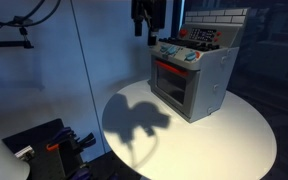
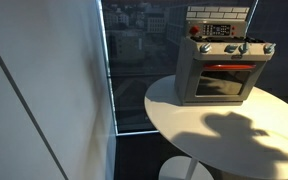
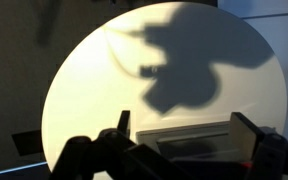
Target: Turn the far right switch on the oven to the right
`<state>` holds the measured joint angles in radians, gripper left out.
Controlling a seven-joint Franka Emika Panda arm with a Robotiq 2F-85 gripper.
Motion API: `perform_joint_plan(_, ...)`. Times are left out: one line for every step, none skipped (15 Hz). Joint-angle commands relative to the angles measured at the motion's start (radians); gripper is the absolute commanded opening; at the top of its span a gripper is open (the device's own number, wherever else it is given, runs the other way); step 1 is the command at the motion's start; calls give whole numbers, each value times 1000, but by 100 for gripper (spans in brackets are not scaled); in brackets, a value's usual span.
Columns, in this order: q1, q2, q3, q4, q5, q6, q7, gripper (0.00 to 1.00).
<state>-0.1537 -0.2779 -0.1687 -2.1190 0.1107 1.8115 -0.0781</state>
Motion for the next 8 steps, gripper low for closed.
perform_joint_plan(-1,-39,14,-18,-55,-40,27,100)
perform_joint_plan(0,-40,15,-19,-63,-43,25,100)
perform_joint_plan(2,-36,13,-14,-63,-58,14,100)
perform_joint_plan(4,-15,4,-5,-43,-33,0,100)
perform_joint_plan(5,-15,5,-5,-44,-36,0,100)
perform_joint_plan(5,-14,5,-5,-44,-36,0,100)
perform_joint_plan(5,-13,5,-5,-44,-36,0,100)
perform_joint_plan(5,-12,5,-5,-44,-36,0,100)
